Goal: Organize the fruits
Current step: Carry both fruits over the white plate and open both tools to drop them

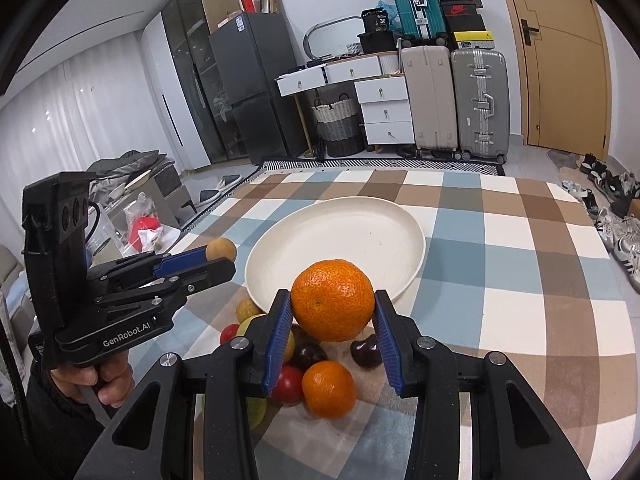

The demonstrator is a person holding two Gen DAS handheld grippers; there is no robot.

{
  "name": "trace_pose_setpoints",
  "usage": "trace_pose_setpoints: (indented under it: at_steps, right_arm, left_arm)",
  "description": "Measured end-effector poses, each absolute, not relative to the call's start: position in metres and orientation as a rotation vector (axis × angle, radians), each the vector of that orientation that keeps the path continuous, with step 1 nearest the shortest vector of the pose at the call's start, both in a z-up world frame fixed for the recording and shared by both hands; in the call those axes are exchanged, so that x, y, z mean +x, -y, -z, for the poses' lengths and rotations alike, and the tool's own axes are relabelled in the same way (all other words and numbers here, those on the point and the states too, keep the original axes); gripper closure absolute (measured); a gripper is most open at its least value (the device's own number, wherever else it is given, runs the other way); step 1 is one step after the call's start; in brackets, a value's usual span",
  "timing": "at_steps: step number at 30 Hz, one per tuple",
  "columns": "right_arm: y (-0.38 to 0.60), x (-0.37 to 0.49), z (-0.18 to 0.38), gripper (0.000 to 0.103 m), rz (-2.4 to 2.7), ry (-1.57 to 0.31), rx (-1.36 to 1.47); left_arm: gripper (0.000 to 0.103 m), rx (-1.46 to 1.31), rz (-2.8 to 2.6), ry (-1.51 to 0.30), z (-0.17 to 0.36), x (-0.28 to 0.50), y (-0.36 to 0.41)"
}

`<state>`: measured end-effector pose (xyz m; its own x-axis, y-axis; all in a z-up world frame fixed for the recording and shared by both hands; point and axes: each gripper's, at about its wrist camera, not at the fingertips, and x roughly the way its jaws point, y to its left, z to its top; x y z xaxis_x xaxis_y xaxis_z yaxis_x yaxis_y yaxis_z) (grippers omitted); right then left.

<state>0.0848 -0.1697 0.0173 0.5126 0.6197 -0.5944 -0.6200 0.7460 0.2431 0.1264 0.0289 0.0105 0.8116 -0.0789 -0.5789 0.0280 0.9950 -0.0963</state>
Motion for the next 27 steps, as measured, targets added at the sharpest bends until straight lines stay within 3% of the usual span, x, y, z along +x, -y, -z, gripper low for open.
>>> trace_pose_setpoints:
  at_steps: [27]
  right_arm:
    - [0.122,0.134,0.023,0.062,-0.77,-0.802,-0.044]
  left_arm:
    - [0.079,-0.057,0.052,-0.669,0.024,0.173,-0.032]
